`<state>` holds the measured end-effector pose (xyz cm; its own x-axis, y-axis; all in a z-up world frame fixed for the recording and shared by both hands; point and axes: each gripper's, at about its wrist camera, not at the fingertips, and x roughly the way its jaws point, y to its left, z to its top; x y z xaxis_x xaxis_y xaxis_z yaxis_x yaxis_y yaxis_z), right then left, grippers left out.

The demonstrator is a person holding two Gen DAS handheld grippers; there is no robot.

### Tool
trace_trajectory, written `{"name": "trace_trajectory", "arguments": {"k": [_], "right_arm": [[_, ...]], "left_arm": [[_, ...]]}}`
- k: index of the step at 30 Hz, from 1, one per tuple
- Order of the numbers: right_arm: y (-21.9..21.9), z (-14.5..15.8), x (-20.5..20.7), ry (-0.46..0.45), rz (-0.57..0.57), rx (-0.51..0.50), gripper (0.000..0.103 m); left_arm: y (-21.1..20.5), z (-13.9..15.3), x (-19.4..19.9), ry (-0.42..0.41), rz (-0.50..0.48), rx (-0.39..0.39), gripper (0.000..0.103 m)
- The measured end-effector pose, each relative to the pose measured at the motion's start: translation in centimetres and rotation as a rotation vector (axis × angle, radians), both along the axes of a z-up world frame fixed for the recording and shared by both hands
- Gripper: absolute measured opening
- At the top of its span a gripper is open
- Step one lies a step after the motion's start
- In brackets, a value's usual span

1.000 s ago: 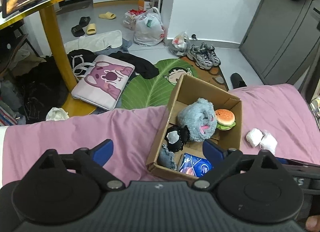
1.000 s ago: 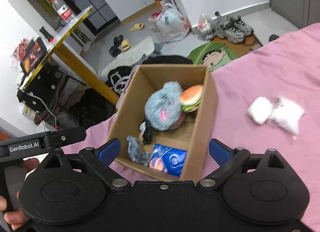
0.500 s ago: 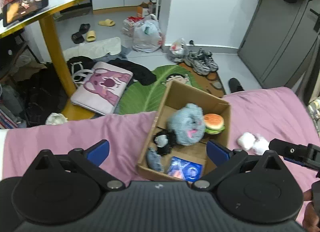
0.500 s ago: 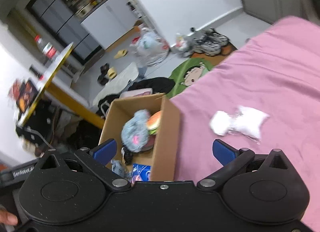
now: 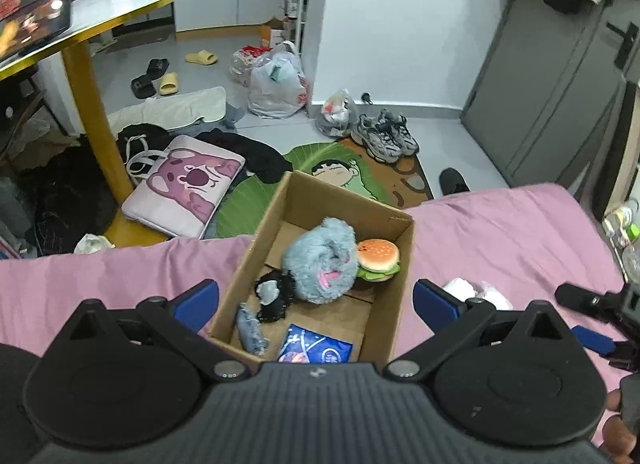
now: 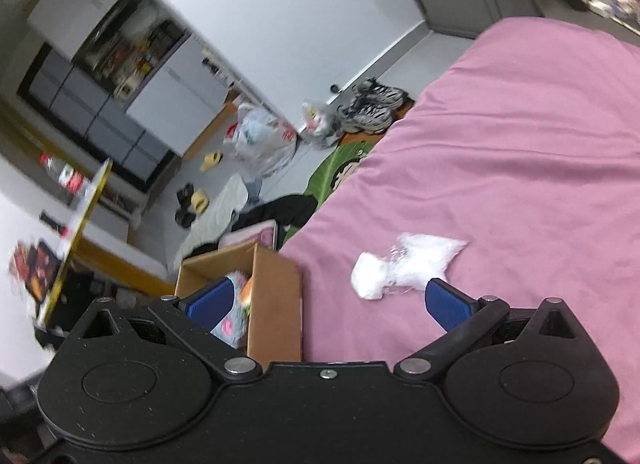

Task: Organize soft objects
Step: 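Grasp the white wrapped pad with the left gripper while the right grasps the clear fluff bag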

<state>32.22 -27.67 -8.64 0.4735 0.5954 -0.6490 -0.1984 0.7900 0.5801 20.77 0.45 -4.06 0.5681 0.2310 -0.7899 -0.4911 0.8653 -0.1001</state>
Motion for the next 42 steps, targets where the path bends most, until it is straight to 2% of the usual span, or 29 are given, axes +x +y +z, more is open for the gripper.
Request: {"name": "trace_trajectory", "arguments": {"k": [7, 19, 21, 29, 33, 37, 42], "right_arm": [[-2.9, -1.7, 1.1, 0.041, -0.096, 0.042, 0.103], [-5.0, -4.3, 2.4, 0.107, -0.18, 0.085, 0.1], [-5.1, -4.9, 2.6, 0.121, -0.182, 0.09, 0.096], [-4.9, -6.9, 3.8, 0.185, -0.182, 0.11, 0.087], [-4.7, -7.3, 4.3, 0.201, -0.177, 0.112, 0.083], [-4.4, -8.2, 5.3, 0.23, -0.168, 0.123, 0.083], [-4.2, -9.7, 6.4, 0.282, -0.165, 0.13, 0.081]], "left_arm": [[-3.0, -0.7, 2.2, -0.002, -0.067, 0.017, 0.102], [-7.7, -2.4, 6.1, -0.011, -0.166, 0.019, 0.099], [-8.3, -2.9, 6.7, -0.006, -0.181, 0.02, 0.096], [-9.6, -5.6, 9.3, 0.042, -0.202, -0.008, 0.071], [-10.1, -6.7, 10.5, 0.064, -0.199, -0.02, 0.067], [-10.5, -7.7, 11.9, 0.09, -0.2, -0.038, 0.056], [-10.9, -9.1, 13.5, 0.111, -0.197, -0.047, 0.055]]}}
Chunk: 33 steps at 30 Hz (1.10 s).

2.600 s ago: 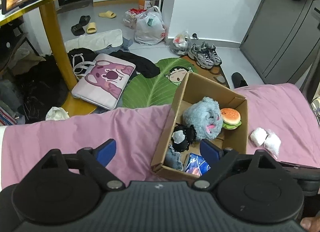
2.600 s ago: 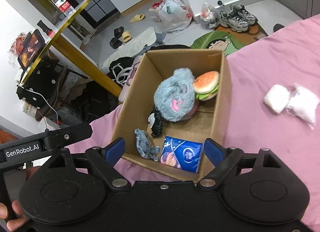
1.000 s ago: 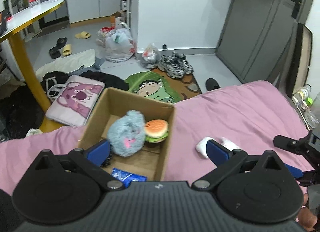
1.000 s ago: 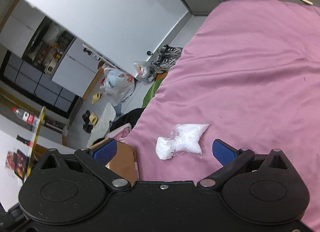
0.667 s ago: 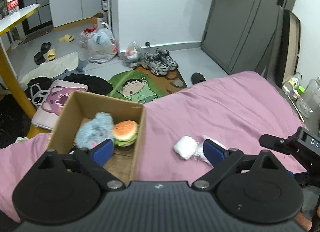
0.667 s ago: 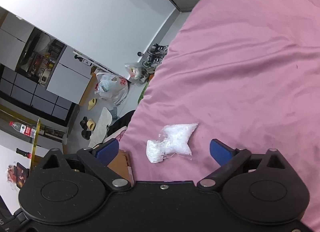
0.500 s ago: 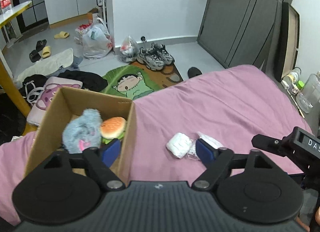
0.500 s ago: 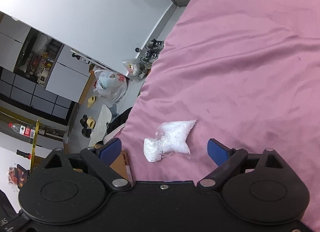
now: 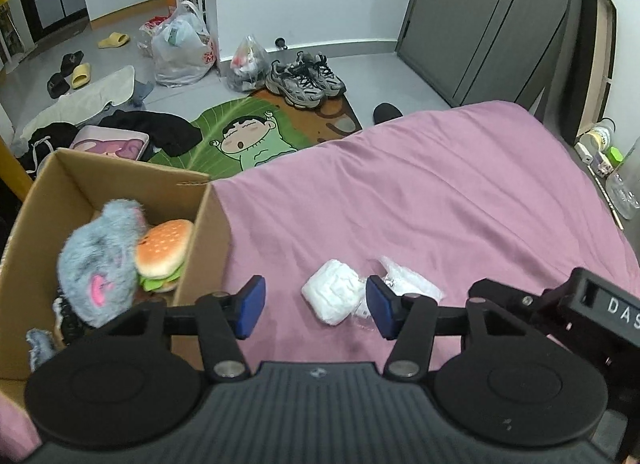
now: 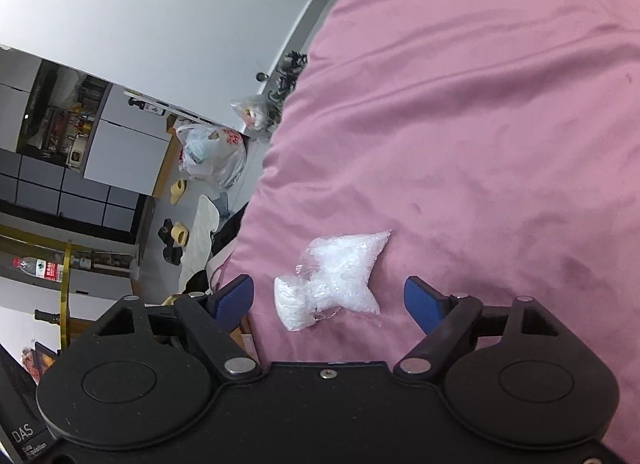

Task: Organize soft objects
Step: 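Grasp the white wrapped pad with the left gripper while the right grasps the clear fluff bag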

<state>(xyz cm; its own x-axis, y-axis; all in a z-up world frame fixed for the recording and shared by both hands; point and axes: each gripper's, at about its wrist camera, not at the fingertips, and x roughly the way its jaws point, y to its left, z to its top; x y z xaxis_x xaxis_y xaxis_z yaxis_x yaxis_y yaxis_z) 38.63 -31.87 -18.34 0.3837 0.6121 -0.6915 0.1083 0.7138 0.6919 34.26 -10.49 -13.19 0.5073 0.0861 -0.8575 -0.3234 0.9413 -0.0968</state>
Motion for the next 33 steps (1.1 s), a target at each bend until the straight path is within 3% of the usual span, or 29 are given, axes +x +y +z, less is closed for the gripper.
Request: {"name": "trace_trajectory", "arguments": {"k": [11, 20, 24, 27, 33], "right_arm": [[0.4, -2.8, 2.0, 0.093, -0.006, 0.022, 0.078], [0.5, -3.8, 2.6, 0.123, -0.008, 0.035, 0.078], [1.0, -3.9, 2.7, 0.124, 0.013, 0.029, 0.078], [1.2, -4.0, 2.7, 0.125, 0.022, 0.019, 0.078], [2.2, -3.9, 2.8, 0.106, 0.051, -0.022, 0.078]], "left_arm": [[-0.2, -3.5, 2.7, 0.09, 0.0, 0.001, 0.053], [-0.6, -6.2, 4.1, 0.136, -0.03, -0.014, 0.053], [-0.9, -7.8, 4.6, 0.194, -0.03, -0.004, 0.053], [-0.5, -7.8, 4.2, 0.164, -0.008, -0.019, 0.053], [-0.3, -7.2, 3.8, 0.142, -0.005, -0.028, 0.04]]}}
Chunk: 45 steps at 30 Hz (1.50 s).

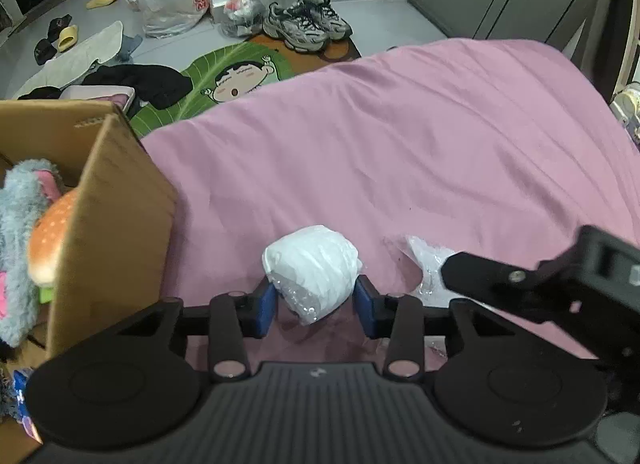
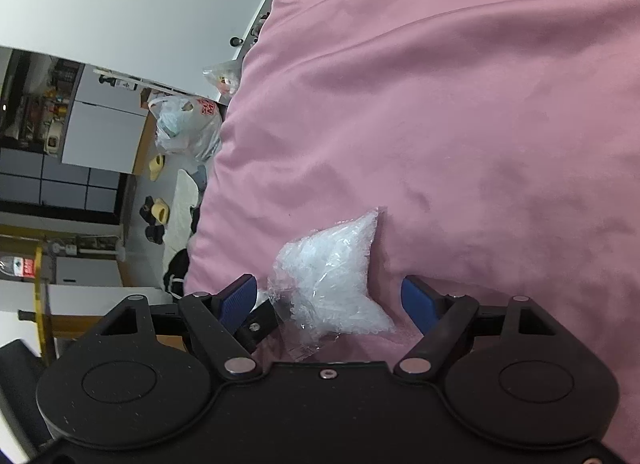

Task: Organize soft objects
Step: 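Grasp the white wrapped pad with the left gripper while the right grasps the clear fluff bag, then carry the white pad and clear fluff bag over the box with both grippers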

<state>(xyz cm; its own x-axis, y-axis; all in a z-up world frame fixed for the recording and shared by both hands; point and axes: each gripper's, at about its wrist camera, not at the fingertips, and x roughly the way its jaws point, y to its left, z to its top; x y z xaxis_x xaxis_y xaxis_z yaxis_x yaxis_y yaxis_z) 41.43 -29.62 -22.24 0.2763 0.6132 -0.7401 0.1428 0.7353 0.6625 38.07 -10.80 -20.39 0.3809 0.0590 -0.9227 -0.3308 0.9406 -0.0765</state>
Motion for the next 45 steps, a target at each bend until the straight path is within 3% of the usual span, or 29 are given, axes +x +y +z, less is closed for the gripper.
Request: {"name": "trace_trajectory", "arguments": {"k": [2, 3, 5, 7, 9, 24, 45], "right_arm": [[0.2, 0.1, 0.0, -0.016, 0.01, -0.013, 0.068], [0.3, 0.1, 0.0, -0.022, 0.02, -0.022, 0.055], [0.5, 0.0, -0.1, -0.027, 0.032, -0.016, 0.047], [0.7, 0.4, -0.3, -0.051, 0.055, -0.047, 0.031], [0.6, 1.1, -0.5, -0.073, 0.062, -0.053, 0.029], [0.1, 5.8, -4.2, -0.229, 0.059, -0.062, 0.027], [2.3, 10.0, -7.7, -0.394, 0.132, -0.008, 0.027]], "left_arm": [[0.1, 0.4, -0.4, -0.011, 0.002, 0.001, 0.038], [0.1, 0.6, -0.5, -0.016, 0.004, 0.002, 0.038], [0.1, 1.2, -1.0, -0.027, 0.008, 0.006, 0.038], [0.3, 1.9, -1.5, -0.037, 0.013, 0.009, 0.038], [0.4, 2.5, -1.9, -0.048, 0.018, 0.008, 0.038], [2.9, 8.3, -7.8, -0.19, 0.029, 0.001, 0.038], [8.1, 12.8, -15.1, -0.27, 0.103, 0.06, 0.038]]}}
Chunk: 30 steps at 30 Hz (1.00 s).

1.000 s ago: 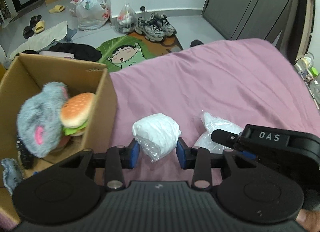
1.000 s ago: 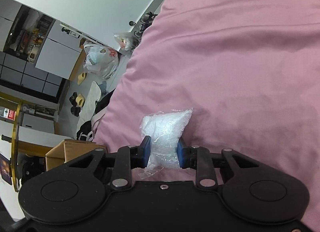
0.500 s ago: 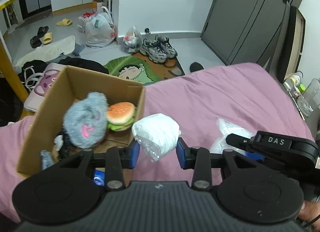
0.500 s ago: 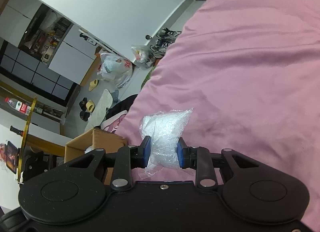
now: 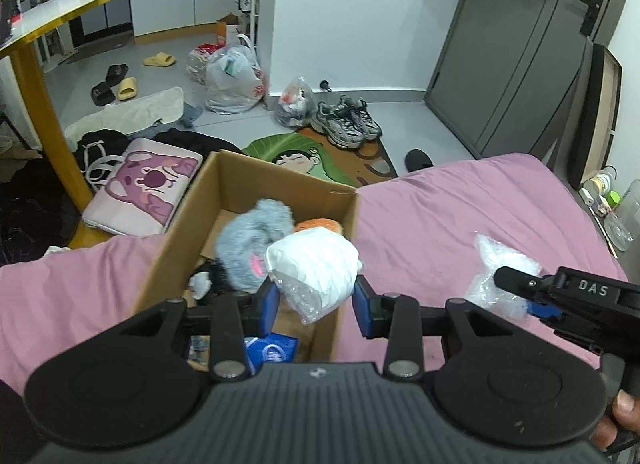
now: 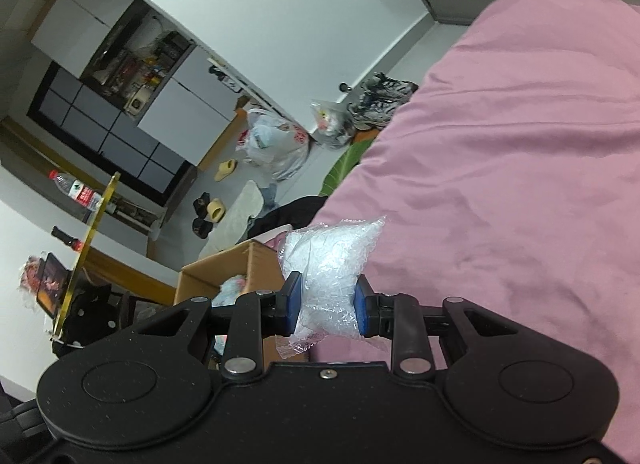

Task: Organize soft objects
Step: 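Carry the white pad and clear fluff bag over the box with both grippers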

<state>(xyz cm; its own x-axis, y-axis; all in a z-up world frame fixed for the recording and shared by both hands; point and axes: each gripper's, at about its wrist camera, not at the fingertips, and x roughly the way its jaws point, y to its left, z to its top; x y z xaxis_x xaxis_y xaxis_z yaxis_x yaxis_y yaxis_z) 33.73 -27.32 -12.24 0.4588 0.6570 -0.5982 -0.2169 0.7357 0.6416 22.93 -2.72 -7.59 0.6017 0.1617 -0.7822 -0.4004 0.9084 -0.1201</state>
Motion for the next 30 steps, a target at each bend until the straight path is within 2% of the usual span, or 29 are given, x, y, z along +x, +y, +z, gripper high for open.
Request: {"name": "trace_trajectory", "arguments": {"k": [10, 30], "right_arm": [[2.0, 1.0, -1.1, -0.042, 0.064, 0.003, 0.027], [4.4, 0.6, -1.4, -0.036, 0.125, -0.006, 0.027]], "left_arm": [[2.1, -0.2, -1.8, 0.01, 0.027, 0.006, 0.038], [4.4, -5.0, -1.1, 0.116, 0.054, -0.071, 0.038]]}}
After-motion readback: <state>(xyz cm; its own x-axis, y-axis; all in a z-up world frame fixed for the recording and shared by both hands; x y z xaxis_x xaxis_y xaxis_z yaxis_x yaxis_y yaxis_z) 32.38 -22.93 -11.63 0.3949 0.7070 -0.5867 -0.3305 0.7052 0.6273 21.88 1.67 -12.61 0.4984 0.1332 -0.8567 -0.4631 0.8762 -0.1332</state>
